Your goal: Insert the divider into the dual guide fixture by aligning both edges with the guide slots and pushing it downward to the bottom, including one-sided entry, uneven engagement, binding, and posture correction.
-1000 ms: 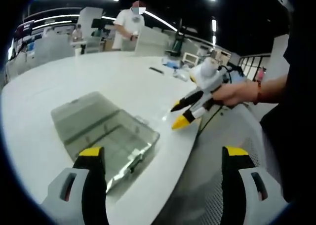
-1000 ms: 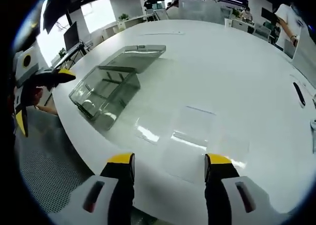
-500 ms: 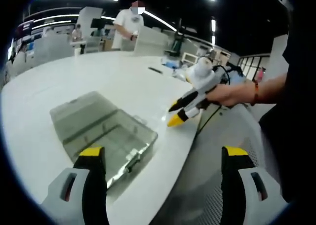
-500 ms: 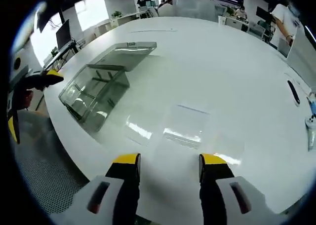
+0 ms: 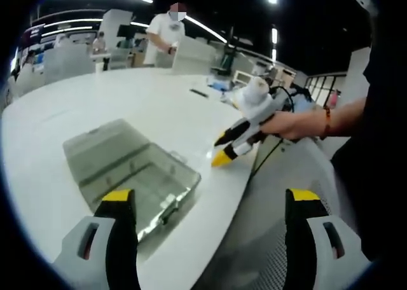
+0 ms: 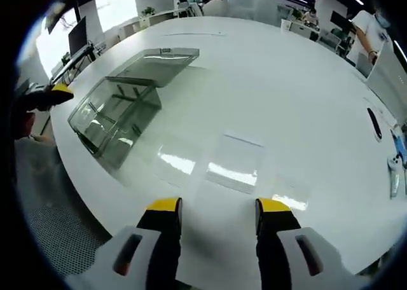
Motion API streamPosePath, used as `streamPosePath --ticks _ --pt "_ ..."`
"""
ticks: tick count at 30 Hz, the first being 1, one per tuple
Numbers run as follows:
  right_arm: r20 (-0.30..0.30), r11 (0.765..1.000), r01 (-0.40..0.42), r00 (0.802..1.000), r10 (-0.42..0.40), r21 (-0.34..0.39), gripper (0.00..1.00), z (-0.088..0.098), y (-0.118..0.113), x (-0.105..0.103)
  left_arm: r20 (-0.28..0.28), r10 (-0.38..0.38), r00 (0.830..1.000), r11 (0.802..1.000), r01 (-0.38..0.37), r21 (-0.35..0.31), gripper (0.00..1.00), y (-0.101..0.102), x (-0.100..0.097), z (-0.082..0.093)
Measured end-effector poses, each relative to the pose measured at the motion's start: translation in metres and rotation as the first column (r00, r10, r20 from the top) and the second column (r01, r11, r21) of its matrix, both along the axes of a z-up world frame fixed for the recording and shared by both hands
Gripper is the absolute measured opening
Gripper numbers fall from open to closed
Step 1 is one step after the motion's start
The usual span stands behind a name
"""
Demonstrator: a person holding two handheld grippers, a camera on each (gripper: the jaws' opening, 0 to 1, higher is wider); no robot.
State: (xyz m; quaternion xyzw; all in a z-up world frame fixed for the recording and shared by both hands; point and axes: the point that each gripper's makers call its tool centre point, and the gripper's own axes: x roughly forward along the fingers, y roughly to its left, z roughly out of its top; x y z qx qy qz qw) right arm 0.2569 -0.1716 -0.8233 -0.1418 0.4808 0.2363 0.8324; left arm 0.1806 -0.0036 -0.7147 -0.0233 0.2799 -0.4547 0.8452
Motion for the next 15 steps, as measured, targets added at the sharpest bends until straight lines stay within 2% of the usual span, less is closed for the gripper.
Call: streamPosePath --ticks 4,8,15 --pt "-0.002 1.000 0.015 1.000 -0.015 -0.001 0.41 0.0004 0.0014 -0.0003 -0.002 0.000 1.000 1.000 0.000 -0.003 0.96 0.0000 0.0000 -0.0006" --pt "0.002 1.000 0.021 1.000 -0.021 -0.001 0.33 0.0014 0.0038 -0.0025 0.001 0.005 1.000 1.000 -0.005 -0.008 0.96 0.0018 0.0001 0.0006" --pt "-0.014 0.999 0.041 0.999 -0.041 -0.010 0.30 0.0024 0.0020 -0.0033 0.004 0.012 1.000 1.000 -0.012 -0.008 0.96 0.0057 -0.0026 0.0015"
